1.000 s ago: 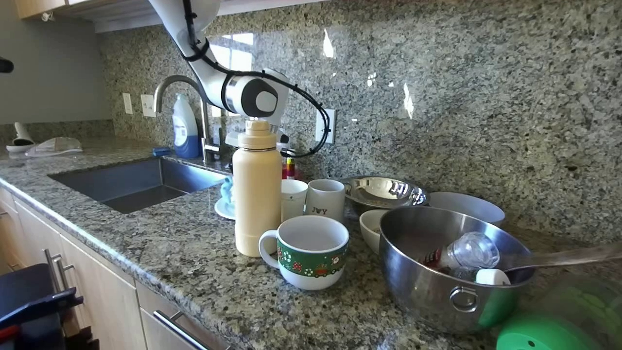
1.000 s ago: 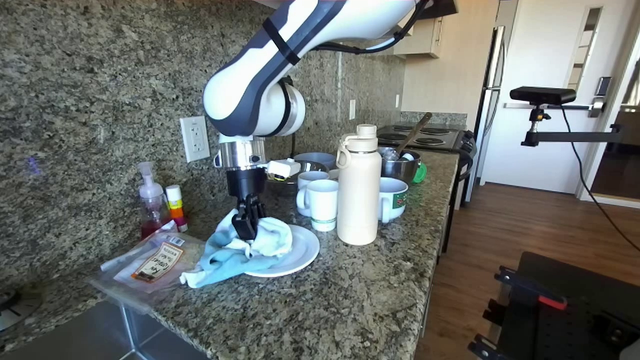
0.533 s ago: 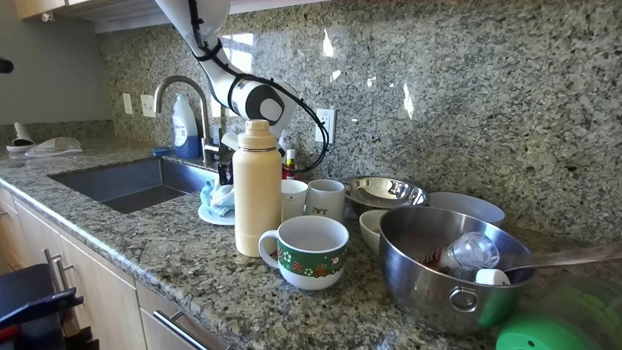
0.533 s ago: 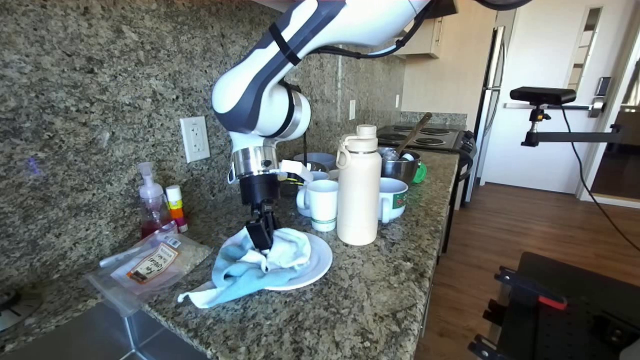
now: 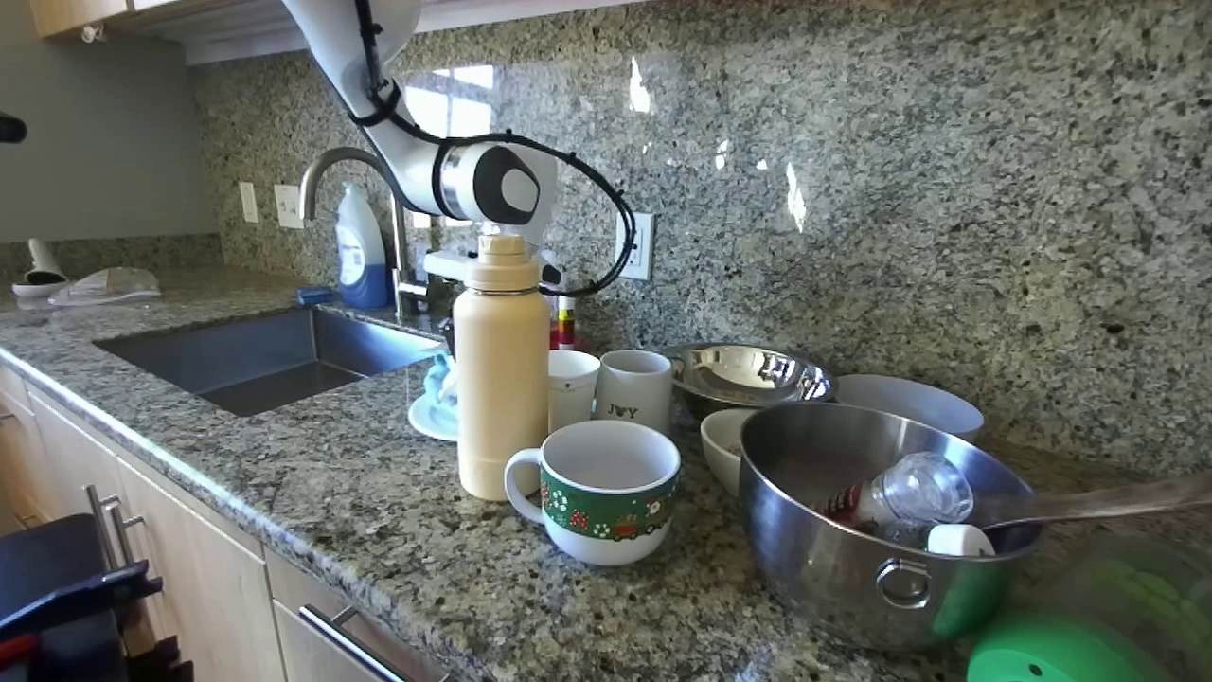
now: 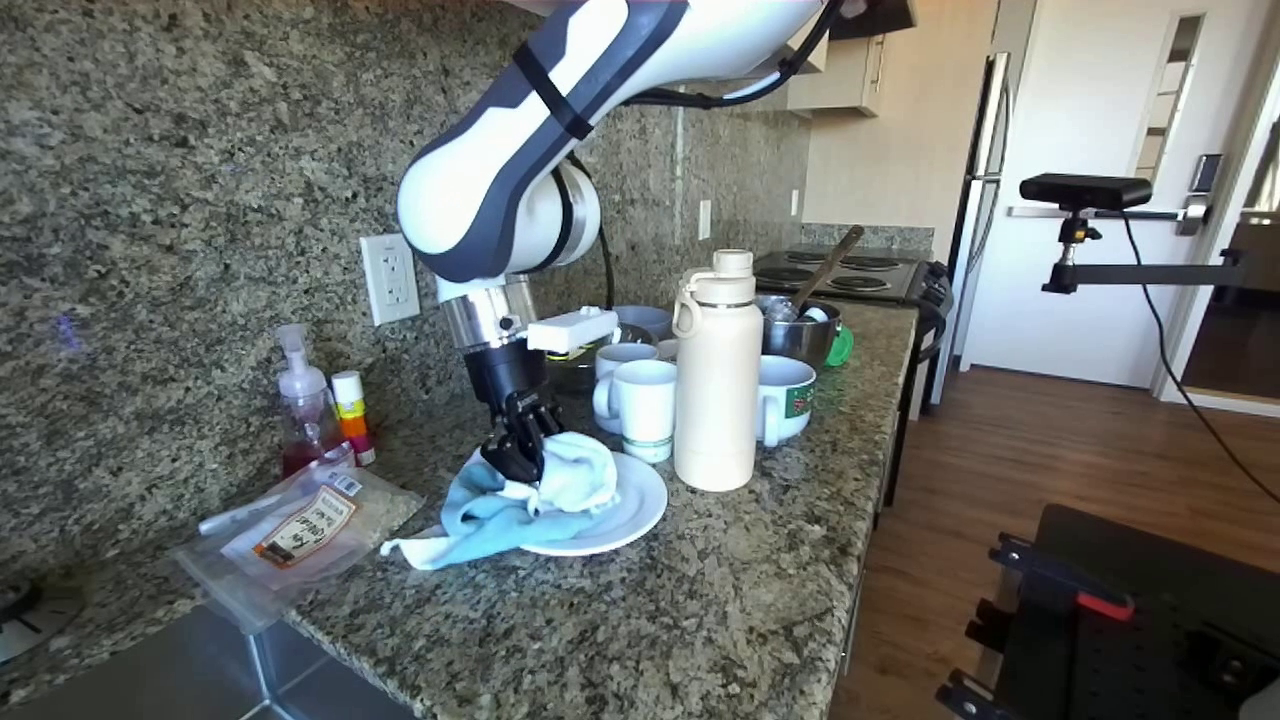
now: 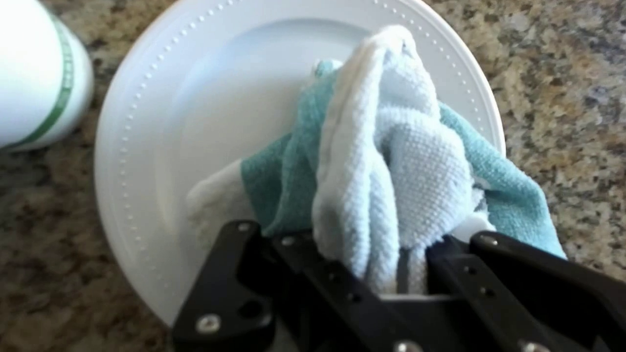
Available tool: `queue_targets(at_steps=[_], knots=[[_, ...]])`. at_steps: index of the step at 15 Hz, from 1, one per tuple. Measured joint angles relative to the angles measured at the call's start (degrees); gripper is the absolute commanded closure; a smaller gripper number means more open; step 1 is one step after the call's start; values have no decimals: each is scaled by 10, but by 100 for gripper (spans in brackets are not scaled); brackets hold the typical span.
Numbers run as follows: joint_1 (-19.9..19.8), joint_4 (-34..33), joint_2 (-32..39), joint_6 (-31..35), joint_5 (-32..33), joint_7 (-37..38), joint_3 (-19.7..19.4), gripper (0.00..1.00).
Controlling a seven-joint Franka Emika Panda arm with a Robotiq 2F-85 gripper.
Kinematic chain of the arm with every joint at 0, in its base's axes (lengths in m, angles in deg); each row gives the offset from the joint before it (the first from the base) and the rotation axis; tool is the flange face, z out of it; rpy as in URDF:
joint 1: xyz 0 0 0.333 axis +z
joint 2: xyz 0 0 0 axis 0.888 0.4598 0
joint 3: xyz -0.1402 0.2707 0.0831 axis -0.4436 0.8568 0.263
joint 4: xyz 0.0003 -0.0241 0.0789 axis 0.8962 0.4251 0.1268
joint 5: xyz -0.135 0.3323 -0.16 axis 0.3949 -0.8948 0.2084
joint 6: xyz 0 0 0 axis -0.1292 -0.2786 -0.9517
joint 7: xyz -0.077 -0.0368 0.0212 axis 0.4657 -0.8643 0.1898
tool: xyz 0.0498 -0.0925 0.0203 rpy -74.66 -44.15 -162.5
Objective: Use the towel to wipe the plate
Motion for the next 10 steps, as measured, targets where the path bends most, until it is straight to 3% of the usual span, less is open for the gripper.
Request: queue_targets(at_steps=[4, 10], knots=[[12, 0, 0, 57, 34, -14, -1, 98], [-48, 15, -5, 143, -31, -135, 53, 98]])
